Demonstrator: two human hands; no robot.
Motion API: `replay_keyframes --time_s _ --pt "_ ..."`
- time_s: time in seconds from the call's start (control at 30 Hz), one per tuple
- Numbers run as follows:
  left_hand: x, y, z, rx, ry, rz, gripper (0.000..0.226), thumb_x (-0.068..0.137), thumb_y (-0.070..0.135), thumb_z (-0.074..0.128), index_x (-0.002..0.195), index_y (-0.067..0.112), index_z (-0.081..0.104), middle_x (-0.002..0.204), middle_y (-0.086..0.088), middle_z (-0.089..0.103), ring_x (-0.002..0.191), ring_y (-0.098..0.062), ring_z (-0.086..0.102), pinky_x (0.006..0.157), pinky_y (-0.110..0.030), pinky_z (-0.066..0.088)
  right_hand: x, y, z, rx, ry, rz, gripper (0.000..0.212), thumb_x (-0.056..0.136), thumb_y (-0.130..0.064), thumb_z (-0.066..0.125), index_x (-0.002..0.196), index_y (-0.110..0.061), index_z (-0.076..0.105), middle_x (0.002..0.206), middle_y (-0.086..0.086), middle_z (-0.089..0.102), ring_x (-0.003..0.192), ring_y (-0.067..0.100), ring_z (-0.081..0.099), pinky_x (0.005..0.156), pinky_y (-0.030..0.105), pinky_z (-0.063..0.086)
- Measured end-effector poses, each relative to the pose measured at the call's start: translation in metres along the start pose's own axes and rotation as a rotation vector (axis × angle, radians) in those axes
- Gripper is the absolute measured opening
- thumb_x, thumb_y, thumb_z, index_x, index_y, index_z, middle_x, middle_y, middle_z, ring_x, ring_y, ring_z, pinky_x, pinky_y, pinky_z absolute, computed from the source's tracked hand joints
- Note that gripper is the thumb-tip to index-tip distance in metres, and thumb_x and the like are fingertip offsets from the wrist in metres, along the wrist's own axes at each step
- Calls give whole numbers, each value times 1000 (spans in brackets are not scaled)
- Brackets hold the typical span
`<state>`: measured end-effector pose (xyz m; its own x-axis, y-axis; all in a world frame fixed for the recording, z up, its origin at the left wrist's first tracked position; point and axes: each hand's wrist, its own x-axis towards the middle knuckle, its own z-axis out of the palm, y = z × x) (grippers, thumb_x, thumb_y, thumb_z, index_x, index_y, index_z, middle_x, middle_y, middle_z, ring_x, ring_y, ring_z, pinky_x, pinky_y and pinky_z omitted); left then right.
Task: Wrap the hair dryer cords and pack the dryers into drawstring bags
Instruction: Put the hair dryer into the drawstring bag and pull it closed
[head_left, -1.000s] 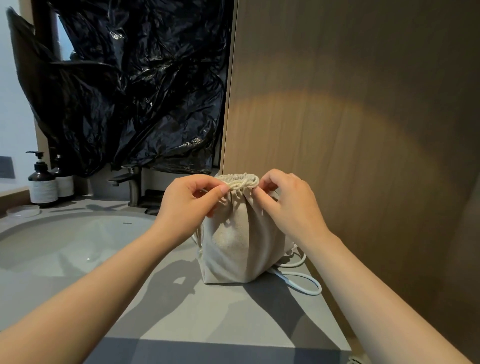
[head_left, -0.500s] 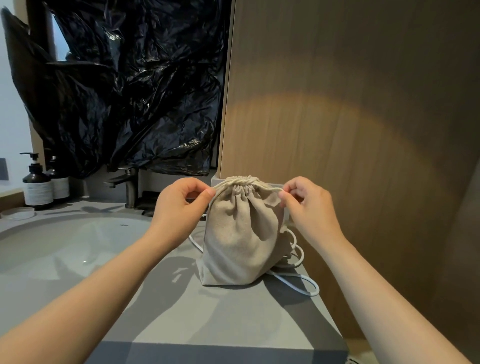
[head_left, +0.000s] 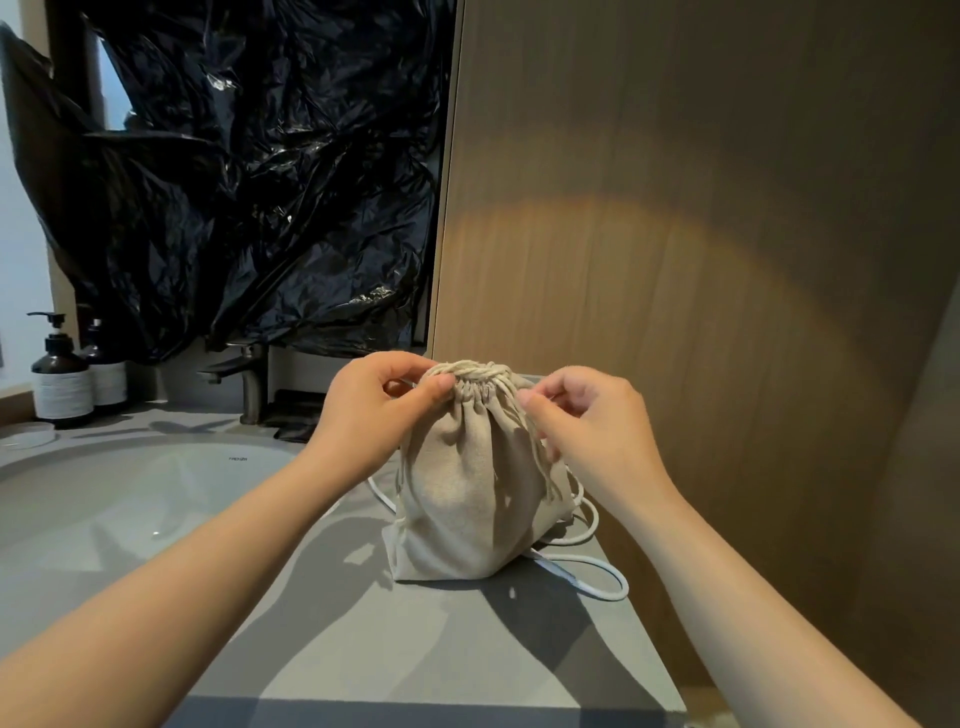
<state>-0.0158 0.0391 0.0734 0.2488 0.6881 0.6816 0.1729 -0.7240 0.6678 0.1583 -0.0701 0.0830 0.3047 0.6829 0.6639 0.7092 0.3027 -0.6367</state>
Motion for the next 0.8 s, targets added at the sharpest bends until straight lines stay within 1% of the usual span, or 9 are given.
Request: replay_keyframes --time_s 0.1,0.23,0.37,0.43,0.5,0.6,0.67,0.73,0.8 --pt "-2 -1 0 -36 -11 -9 10 85 30 71 92 26 76 83 9 74 80 -9 68 76 -33 57 0 -13 11 164 -134 176 23 92 -23 61 75 -11 72 65 5 71 58 14 68 52 21 52" --pt "-14 2 0 -267 -150 -47 18 85 14 71 100 22 75 94 5 77 91 -7 71 82 -25 56 19 -20 12 160 -61 365 44 90 -43 60 73 -4 69 66 12 69 59 22 68 61 31 60" --pt "-32 2 1 -449 -263 2 27 87 -1 64 113 7 70 106 -1 75 101 -11 70 87 -20 53 32 -19 3 36 -103 508 59 78 -61 65 84 -2 64 75 14 69 59 22 68 55 30 58" --pt "-39 2 3 -460 -311 8 30 89 -3 61 117 6 68 109 1 74 105 -9 68 88 -18 52 34 -16 -1 53 -141 539 70 67 -65 71 93 0 64 78 13 69 66 23 69 66 39 62" --pt "-45 3 5 -438 -370 8 30 91 -1 59 118 7 68 112 3 73 108 -6 65 89 -16 50 35 -16 -5 57 -204 574 82 58 -70 73 99 0 66 72 10 66 66 23 68 74 44 61" --pt "-49 2 6 -349 -439 14 31 93 7 59 122 15 67 118 10 70 113 -1 62 97 -19 48 37 -21 -10 -31 -293 558 80 57 -71 73 99 -3 67 80 10 68 76 22 69 77 41 61" --pt "-52 0 5 -301 -436 8 29 93 10 60 119 19 69 114 13 71 111 1 62 97 -19 48 39 -25 -12 -102 -325 523 68 60 -61 77 96 -4 68 86 7 68 81 19 68 77 38 61" --pt "-53 -1 4 -294 -391 -20 25 92 9 62 113 15 72 106 7 75 104 -5 67 92 -20 52 39 -26 -13 -192 -309 433 43 62 -47 77 79 -9 66 74 6 57 70 18 59 69 37 57" --pt "-55 -4 2 -319 -334 -69 19 90 6 64 106 10 74 96 -1 77 96 -16 71 87 -27 57 35 -25 -15 -301 -270 339 33 59 -42 71 68 -13 59 67 7 47 63 20 48 59 36 45"
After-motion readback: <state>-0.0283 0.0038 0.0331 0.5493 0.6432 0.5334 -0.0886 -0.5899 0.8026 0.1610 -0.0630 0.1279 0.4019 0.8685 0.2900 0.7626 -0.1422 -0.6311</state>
